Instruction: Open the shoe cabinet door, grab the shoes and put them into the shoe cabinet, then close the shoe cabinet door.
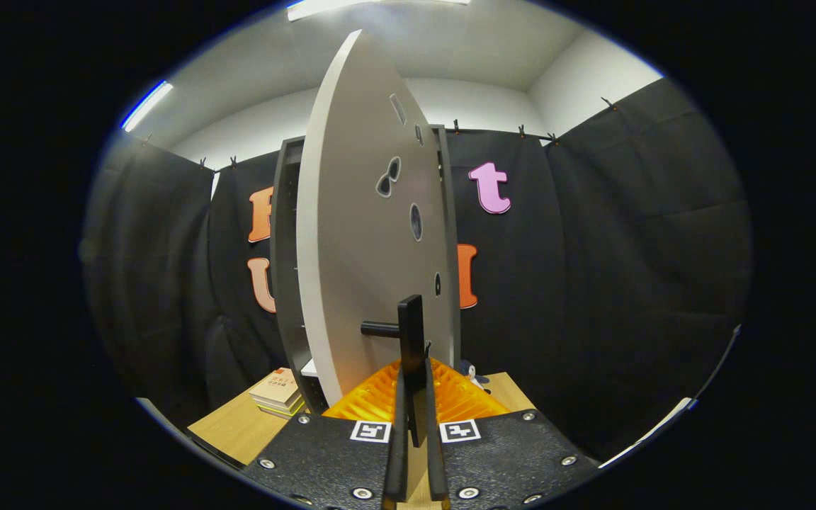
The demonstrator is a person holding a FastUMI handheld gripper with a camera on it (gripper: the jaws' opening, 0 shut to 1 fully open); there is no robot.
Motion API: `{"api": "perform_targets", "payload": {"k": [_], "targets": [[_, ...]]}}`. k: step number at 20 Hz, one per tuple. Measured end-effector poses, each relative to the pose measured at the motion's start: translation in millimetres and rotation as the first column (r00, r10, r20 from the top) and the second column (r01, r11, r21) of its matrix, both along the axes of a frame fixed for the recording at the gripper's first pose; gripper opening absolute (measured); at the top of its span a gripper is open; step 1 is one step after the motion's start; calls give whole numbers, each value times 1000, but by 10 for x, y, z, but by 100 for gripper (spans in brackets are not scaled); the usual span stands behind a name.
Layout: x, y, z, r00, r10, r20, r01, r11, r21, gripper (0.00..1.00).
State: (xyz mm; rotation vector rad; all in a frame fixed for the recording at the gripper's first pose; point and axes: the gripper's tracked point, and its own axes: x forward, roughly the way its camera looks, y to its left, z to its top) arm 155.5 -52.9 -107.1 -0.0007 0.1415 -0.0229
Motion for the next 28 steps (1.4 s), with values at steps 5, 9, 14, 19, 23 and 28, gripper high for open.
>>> {"api": "perform_targets", "payload": {"k": [5, 9, 14, 19, 23, 28], "targets": [[-143, -262, -28, 1000, -10, 5, 10, 1000, -9, 11], [-195, -385, -90, 1000, 2, -13, -2, 1000, -4, 11], [-357, -516, -36, 1000, -7, -4, 7, 1000, 5, 11], [-554, -525, 23, 1000, 1, 13, -1, 1000, 2, 6], [-685, -415, -11, 1000, 19, 11, -19, 1000, 9, 6], [-742, -369, -33, 1000, 25, 0, -25, 999, 39, 6]]}}
